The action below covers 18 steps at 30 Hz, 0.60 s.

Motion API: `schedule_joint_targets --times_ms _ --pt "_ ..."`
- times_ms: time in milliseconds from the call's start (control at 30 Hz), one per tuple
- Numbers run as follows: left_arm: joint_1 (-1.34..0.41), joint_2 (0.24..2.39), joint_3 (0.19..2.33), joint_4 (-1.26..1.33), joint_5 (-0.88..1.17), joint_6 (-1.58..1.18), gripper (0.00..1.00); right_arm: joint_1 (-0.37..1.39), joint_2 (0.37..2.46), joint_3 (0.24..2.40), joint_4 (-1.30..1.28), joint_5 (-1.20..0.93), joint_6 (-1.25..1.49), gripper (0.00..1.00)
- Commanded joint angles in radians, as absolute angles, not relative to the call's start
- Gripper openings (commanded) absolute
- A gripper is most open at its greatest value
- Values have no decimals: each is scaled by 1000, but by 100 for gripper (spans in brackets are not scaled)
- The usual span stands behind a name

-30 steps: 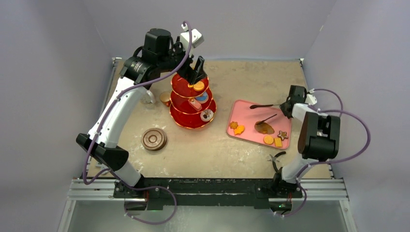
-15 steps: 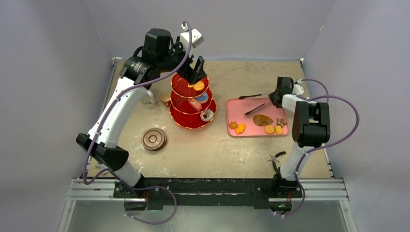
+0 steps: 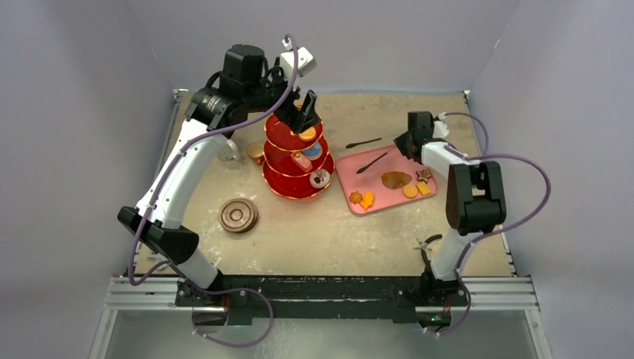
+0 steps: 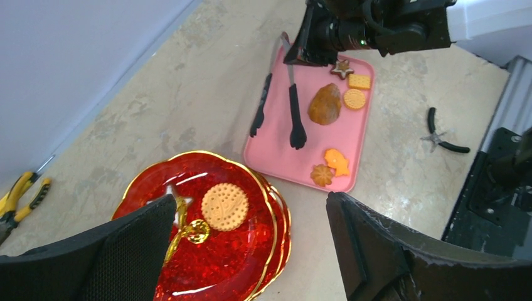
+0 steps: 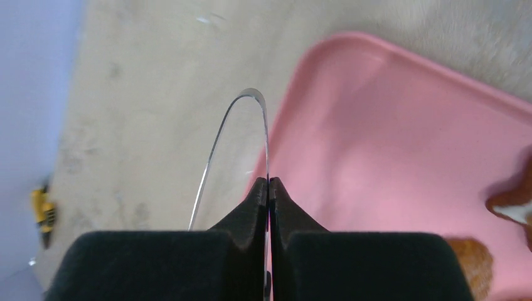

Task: Serve the afternoon tea
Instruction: Move the tray at the center of the board, then adjust the clamp.

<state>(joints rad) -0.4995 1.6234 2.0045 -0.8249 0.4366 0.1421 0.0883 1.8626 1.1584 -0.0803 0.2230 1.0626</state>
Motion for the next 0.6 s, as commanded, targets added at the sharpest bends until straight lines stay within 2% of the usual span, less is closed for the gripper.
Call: schedule_joint_targets --times_ms 0,233,367,567 --pt "-509 1645 2090 -825 580 159 91 85 1615 1156 -6 299 963 0" --pt "-712 1797 2256 -887 522 206 94 99 1280 985 160 324 764 0" --pt "-757 1923 2360 -897 495 192 96 109 1138 917 284 262 639 0" --pt "-759 1949 2307 -891 517 211 96 123 956 816 485 102 473 0"
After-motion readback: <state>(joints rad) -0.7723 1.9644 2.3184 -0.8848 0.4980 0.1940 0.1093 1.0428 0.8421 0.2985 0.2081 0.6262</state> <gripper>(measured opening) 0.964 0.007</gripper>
